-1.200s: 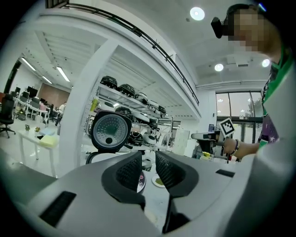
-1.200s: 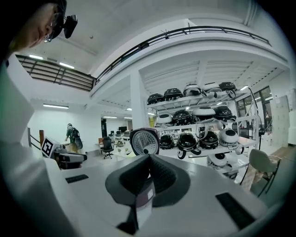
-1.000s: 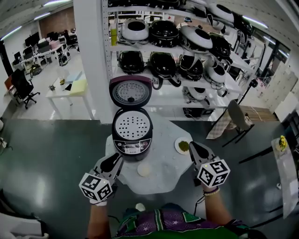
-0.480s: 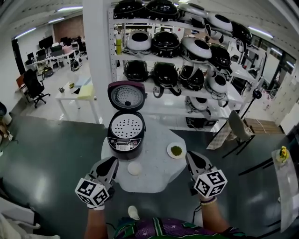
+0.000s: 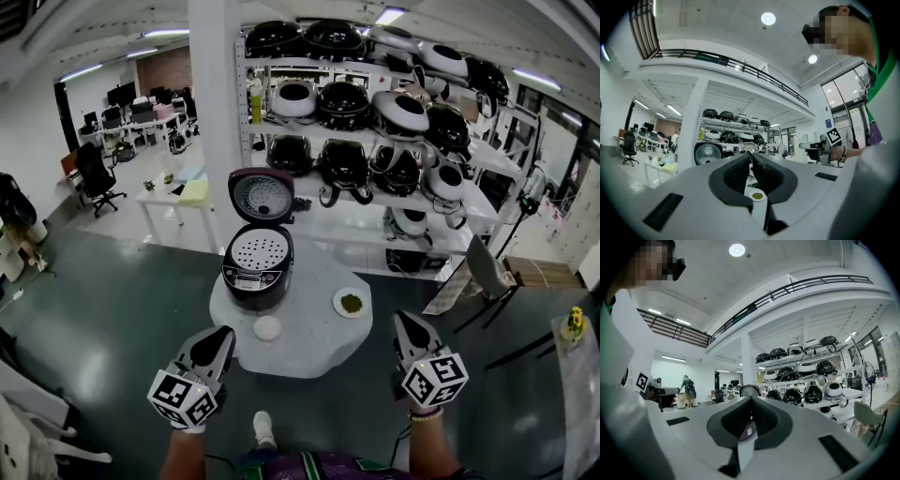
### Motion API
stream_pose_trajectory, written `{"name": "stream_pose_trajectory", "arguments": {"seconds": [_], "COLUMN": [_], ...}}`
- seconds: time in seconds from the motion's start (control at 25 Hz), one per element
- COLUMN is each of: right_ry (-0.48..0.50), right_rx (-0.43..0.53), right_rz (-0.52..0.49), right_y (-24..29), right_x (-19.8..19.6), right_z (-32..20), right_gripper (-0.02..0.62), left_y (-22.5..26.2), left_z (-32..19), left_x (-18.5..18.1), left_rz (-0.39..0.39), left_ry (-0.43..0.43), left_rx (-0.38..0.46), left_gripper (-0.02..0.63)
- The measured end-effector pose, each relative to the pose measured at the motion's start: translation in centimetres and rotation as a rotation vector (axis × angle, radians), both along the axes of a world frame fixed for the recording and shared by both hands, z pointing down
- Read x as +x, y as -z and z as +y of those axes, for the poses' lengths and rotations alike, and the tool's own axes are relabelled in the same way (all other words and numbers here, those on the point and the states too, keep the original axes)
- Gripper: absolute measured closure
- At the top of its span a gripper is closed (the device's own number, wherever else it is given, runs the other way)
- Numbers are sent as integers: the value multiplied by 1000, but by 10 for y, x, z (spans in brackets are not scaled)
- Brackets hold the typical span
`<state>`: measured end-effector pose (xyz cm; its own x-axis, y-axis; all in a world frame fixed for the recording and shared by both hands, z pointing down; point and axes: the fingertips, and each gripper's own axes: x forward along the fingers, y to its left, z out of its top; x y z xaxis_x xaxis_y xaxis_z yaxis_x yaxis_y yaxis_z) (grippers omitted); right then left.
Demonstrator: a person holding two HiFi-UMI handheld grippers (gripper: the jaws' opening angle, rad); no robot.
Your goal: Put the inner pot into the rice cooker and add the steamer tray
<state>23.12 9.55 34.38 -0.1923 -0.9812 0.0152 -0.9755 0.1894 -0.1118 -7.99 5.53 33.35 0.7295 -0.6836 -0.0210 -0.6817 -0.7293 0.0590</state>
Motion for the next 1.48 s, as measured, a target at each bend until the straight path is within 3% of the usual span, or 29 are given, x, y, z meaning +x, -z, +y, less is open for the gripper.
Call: {"name": "stream_pose_trajectory", "arguments": {"seconds": [0.24, 0.4, 0.64, 0.92, 1.48], "right_ry": [41, 51, 70, 88, 76], "right_rx": [58, 59, 50, 33, 21], "right_rz": [21, 8, -36, 29, 23], "right_y": [11, 6, -6, -9, -8], "right_x": [-7, -12, -19, -23, -13], "right_z": [44, 67, 89, 103, 111], "right_gripper": [589, 591, 591, 591, 591], "left_y": [2, -2, -8, -7, -18], "left_z": [51, 73, 97, 108, 119], "left_x": [-17, -20, -11, -3, -3], "left_rz": [70, 71, 54, 64, 60], "left_ry": [132, 176, 171, 164, 191], "left_rx": [-9, -2, 1, 25, -9], "left_gripper": [583, 584, 583, 583, 583]}}
